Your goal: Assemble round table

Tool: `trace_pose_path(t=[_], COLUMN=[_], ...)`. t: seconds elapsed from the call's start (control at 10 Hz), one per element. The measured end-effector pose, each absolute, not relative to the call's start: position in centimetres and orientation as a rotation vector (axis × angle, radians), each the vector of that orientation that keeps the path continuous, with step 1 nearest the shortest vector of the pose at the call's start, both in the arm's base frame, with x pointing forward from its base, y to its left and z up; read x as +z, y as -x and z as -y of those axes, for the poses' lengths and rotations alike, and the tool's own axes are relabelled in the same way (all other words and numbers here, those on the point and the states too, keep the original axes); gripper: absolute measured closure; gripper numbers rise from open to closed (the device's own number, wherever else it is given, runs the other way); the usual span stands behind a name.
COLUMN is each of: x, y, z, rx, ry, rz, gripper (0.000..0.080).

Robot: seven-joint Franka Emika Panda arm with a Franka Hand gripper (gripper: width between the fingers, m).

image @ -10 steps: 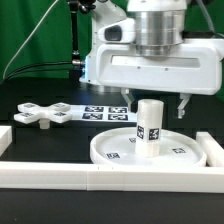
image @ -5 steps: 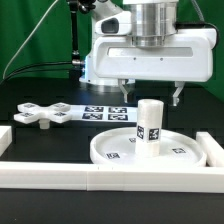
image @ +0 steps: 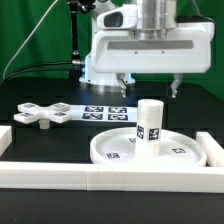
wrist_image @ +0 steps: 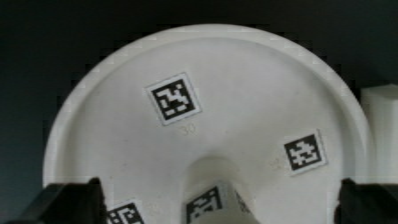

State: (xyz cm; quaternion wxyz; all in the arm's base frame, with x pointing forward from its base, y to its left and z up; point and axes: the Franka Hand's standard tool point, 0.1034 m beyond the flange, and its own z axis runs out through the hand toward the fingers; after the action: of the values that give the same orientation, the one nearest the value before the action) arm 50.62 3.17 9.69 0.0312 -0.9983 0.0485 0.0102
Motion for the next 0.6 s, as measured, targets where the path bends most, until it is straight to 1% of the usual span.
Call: trace_pose_path(t=[0.1, 0.5, 0.6], x=[9.77, 9.61, 9.53], y=[-50.54, -50.51, -50.48], z=[-1.72, -1.87, -1.6], rx=[0.036, 0.039, 0.021], ry=[3.06, 3.062, 3.077], rz=[-0.206, -0.208, -0.112], gripper=[0.0151, 0.0151, 0.0151])
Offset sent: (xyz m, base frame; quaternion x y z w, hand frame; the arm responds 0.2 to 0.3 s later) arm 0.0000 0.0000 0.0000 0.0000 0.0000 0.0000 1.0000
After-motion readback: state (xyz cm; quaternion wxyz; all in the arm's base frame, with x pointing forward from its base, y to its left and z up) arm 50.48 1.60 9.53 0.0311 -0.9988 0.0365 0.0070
